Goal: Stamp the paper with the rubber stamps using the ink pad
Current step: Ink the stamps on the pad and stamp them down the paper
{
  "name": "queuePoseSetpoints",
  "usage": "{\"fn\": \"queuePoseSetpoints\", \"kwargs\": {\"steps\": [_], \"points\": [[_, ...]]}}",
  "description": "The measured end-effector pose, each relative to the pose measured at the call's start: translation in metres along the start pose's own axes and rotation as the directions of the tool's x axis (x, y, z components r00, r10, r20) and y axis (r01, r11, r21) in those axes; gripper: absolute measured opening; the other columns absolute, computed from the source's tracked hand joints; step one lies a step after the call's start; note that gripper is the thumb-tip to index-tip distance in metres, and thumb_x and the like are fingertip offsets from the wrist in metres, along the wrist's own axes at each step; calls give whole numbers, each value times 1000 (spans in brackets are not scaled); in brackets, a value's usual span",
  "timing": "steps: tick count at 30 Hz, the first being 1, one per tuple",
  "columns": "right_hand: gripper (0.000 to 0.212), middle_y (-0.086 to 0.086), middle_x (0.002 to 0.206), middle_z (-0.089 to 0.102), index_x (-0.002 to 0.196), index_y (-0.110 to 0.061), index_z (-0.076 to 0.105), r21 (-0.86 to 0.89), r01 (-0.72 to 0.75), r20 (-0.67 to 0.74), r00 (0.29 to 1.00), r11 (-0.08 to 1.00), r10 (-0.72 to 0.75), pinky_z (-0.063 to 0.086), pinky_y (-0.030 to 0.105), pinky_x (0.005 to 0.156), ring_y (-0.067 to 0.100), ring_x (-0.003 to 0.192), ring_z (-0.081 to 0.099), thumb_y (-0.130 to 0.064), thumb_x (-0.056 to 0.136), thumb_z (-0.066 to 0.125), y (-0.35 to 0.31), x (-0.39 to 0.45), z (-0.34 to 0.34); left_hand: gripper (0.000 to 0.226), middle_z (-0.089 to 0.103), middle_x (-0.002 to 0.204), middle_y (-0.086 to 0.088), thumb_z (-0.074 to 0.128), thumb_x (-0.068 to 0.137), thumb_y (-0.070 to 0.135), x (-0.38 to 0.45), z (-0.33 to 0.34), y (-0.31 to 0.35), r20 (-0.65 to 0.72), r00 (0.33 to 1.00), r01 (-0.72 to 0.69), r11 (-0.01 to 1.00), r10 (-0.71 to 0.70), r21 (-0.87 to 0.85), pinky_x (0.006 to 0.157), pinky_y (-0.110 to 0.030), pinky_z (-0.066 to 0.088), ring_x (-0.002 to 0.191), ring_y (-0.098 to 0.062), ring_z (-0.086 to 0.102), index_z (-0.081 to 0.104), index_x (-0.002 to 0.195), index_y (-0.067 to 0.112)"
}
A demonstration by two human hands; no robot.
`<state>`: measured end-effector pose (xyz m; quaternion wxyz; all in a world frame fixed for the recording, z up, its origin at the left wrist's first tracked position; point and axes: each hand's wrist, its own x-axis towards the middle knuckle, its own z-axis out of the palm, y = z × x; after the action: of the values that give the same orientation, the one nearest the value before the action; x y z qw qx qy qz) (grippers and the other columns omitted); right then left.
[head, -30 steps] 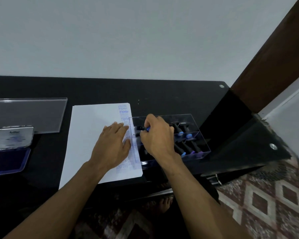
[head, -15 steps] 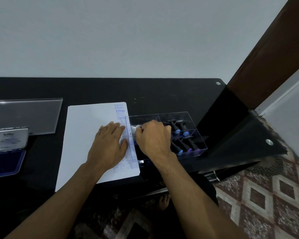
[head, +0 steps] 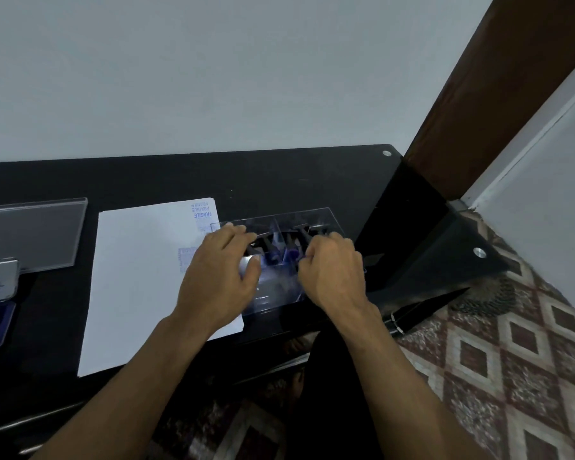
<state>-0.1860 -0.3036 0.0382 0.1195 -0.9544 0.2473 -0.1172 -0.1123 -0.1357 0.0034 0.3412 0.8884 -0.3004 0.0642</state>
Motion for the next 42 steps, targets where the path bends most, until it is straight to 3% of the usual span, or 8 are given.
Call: {"fn": "queuePoseSetpoints", "kwargs": {"steps": [5, 18, 21, 25, 30, 33, 36, 42], "points": [[14, 5, 94, 63, 73, -20, 56, -69, 5, 132, 991, 998, 4, 38, 39, 79, 29, 95, 55, -30, 82, 53, 19, -6, -7, 39, 61, 136, -3, 60, 94, 30, 0, 17, 14, 56, 992, -113, 994, 113, 4, 110, -46, 44, 135, -22, 48, 64, 130, 14], [21, 5, 110, 62, 90, -18, 59, -114, -16, 281, 959, 993, 48, 33, 42, 93, 29, 109, 45, -36, 89, 50, 23, 3, -2, 36, 68, 120, 1, 56, 92, 34, 0, 23, 16, 87, 986, -147, 985, 139, 93, 94, -44, 52, 108, -19, 61, 67, 121, 18], [30, 5, 113, 61, 106, -19, 66, -68, -24, 233, 972, 997, 40, 36, 43, 94, 28, 109, 47, -37, 87, 52, 24, 1, 2, 33, 68, 120, 1, 62, 93, 31, 0, 24, 16, 78, 988, -141, 986, 133, 94, 95, -45, 52, 109, -20, 62, 67, 122, 18], [11, -1, 102, 58, 90, -28, 64, 57, -31, 132, 991, 998, 24, 37, 43, 88, 20, 95, 54, -24, 86, 54, 26, -1, 8, 34, 68, 122, 1, 65, 93, 30, -1, 24, 17, 69, 990, -132, 986, 126, 103, 97, -44, 52, 110, -20, 62, 67, 124, 18], [18, 1, 101, 59, 109, -23, 63, 161, 13, -13, 1000, 987, -11, 45, 44, 90, 19, 91, 57, -24, 95, 52, 31, -9, 10, 34, 68, 123, 2, 64, 93, 31, -1, 24, 16, 63, 990, -130, 986, 124, 105, 97, -42, 51, 110, -19, 62, 67, 125, 19], [11, 1, 99, 57, 103, -21, 60, 229, 52, -127, 992, 972, -23, 52, 45, 81, 18, 84, 56, -25, 95, 54, 33, -14, 14, 34, 68, 123, 3, 63, 93, 33, -1, 24, 16, 65, 992, -119, 987, 112, 106, 97, -42, 51, 110, -19, 62, 67, 124, 20], [16, -1, 114, 48, 109, -21, 64, 277, 83, -161, 986, 957, -39, 57, 39, 80, 15, 90, 57, -23, 93, 63, 35, -18, 17, 34, 68, 122, 3, 64, 93, 33, -1, 25, 16, 67, 992, -110, 988, 103, 105, 97, -41, 51, 109, -19, 62, 67, 124, 20], [22, 2, 110, 53, 116, -19, 65, 274, 92, -168, 985, 957, -46, 54, 42, 84, 19, 96, 57, -17, 95, 60, 27, -23, 13, 36, 66, 125, 5, 63, 93, 35, -1, 24, 15, 91, 992, -90, 992, 82, 92, 98, -39, 49, 112, -18, 60, 65, 126, 22]]}}
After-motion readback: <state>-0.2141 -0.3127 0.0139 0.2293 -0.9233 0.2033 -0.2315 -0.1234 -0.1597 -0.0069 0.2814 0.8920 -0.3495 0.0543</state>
